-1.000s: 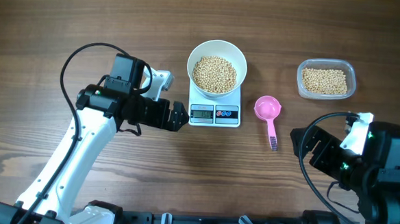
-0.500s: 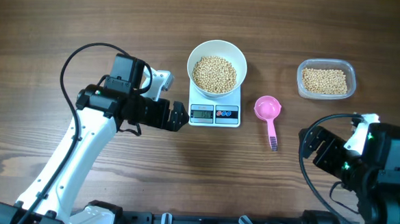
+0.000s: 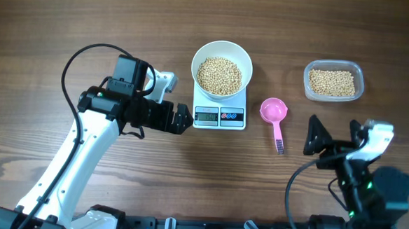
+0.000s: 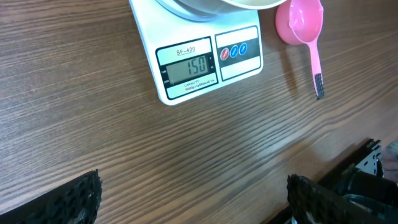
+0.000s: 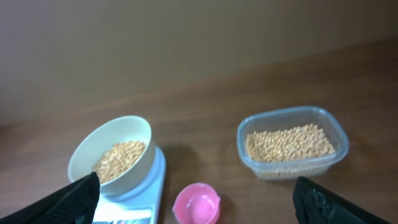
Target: Scoop item into bowl and weigh 150g on scale
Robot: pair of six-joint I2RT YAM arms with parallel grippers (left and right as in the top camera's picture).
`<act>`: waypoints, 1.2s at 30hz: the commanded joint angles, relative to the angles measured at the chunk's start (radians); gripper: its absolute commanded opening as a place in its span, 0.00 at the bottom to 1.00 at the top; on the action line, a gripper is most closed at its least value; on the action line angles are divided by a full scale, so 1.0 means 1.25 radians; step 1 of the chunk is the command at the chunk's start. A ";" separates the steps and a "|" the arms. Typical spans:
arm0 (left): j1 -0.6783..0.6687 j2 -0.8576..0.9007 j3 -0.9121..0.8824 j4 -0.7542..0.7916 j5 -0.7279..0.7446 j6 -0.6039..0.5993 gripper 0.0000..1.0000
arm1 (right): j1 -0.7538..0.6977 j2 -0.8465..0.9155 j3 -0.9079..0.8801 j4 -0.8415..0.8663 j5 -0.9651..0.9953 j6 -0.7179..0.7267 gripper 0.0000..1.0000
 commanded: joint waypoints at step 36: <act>-0.004 0.006 0.011 0.002 -0.003 0.015 1.00 | 0.004 -0.236 -0.417 0.377 0.127 -0.115 1.00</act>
